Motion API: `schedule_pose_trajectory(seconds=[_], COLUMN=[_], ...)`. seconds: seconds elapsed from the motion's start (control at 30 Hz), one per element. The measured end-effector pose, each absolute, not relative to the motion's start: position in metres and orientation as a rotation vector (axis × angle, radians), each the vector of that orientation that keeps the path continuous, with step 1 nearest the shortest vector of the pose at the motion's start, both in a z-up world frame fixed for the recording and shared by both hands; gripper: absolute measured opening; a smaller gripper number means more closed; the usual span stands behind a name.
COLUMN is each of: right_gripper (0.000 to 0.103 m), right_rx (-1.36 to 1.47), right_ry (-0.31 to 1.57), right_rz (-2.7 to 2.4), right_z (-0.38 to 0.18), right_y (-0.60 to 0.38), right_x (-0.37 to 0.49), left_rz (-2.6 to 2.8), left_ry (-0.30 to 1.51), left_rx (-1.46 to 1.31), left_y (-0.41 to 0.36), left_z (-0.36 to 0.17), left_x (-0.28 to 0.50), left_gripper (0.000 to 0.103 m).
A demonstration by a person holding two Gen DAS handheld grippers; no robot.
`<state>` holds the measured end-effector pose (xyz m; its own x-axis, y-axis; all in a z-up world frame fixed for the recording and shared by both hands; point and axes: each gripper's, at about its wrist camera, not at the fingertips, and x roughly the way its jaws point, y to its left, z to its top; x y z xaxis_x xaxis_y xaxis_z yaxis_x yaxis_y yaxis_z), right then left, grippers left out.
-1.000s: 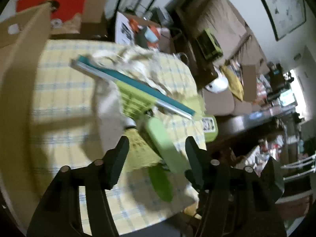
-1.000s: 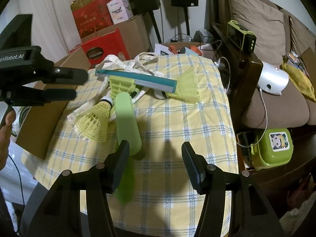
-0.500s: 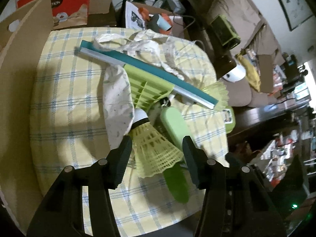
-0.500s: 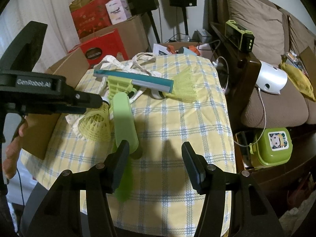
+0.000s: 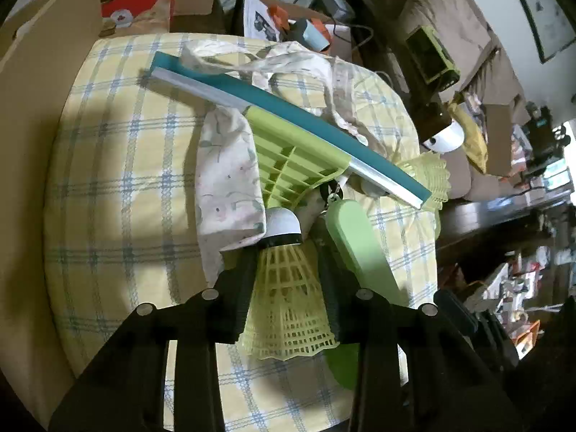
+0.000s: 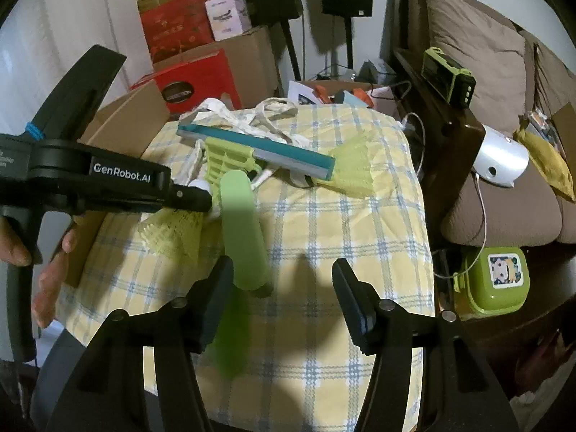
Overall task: Organize objects
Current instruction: 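Close the left tool fingers on the yellow shuttlecock's cork tip, then lift the yellow shuttlecock with the left tool while the right tool approaches the green fan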
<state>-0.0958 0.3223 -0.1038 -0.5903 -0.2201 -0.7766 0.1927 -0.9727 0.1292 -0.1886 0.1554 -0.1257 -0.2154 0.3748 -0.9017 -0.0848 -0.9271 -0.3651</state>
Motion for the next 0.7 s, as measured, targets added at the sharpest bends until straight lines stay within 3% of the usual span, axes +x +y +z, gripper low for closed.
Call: schedule_pose_trajectory(seconds=[0.7], right_gripper=[0.059], right_rx=[1.303], right_ry=[0.056], right_rz=[-2.546], right_z=[-0.116], right_y=[0.288], right_x=[-0.134], left_rz=[2.264], left_ry=[-0.480], left_rx=[-1.473], left_y=[0.109], left_z=[-0.042], left_x=[-0.155], left_gripper=[0.028])
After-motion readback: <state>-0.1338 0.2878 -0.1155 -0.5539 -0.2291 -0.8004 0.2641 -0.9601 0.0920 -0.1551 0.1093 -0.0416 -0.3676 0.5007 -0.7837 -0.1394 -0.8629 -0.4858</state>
